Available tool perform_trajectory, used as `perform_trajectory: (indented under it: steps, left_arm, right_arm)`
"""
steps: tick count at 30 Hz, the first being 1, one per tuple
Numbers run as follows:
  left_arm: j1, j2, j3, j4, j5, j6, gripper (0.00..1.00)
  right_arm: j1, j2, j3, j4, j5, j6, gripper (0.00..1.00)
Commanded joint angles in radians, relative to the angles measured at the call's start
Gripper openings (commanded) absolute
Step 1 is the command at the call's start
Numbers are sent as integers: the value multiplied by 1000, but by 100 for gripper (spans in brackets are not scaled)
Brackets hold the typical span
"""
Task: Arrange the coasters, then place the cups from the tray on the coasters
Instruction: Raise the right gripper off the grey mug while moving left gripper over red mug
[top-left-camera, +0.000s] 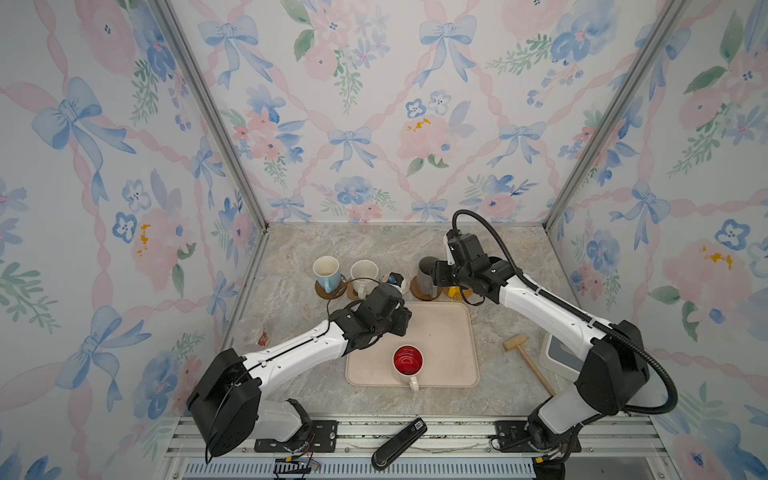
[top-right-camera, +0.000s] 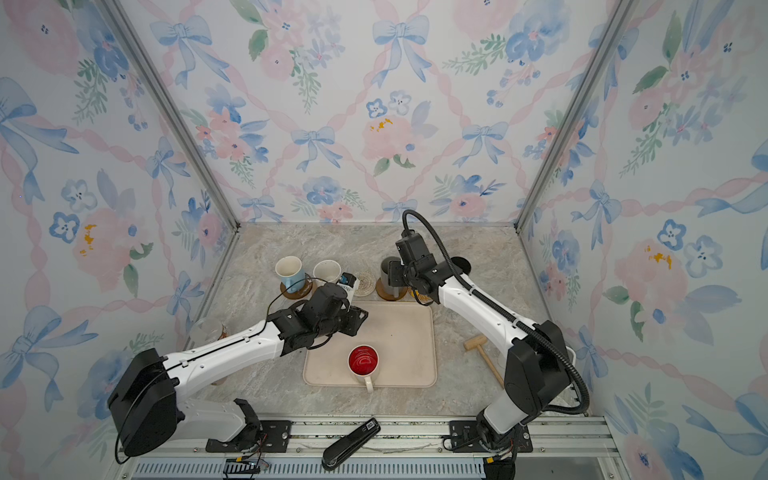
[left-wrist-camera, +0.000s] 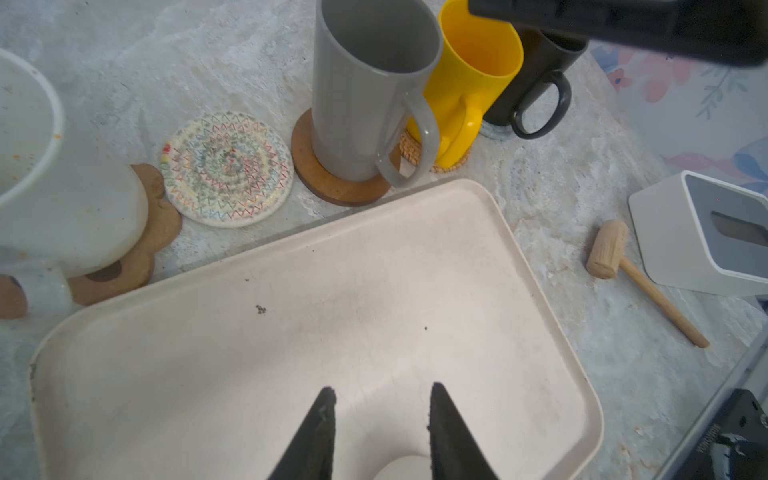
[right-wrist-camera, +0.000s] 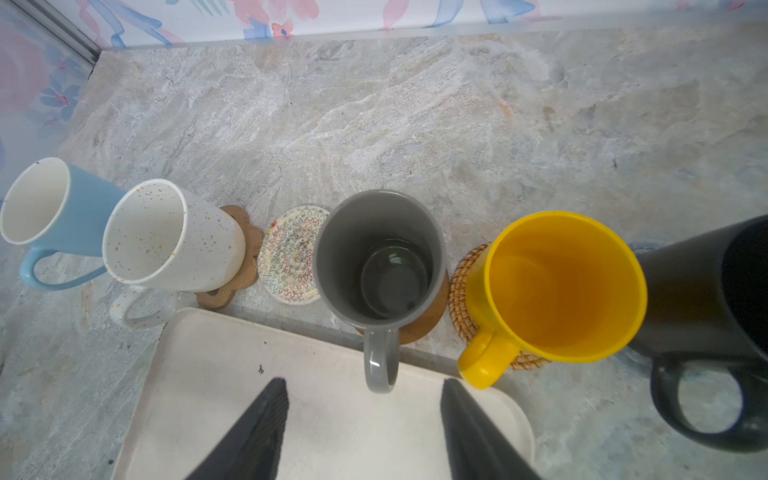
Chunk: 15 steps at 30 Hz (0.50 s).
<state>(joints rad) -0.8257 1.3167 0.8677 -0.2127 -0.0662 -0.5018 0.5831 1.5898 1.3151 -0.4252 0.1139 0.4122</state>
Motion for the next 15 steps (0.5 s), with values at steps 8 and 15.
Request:
perform_trajectory:
  steps: [8, 15]
  left_arm:
    - [-92, -142, -7, -203, 54, -76, 29]
    - [-180, -133, 10, -335, 48, -149, 27]
  right_arm:
    - [-12, -26, -31, 57, -55, 13, 62]
    - [-12, -24, -39, 68, -71, 13, 62]
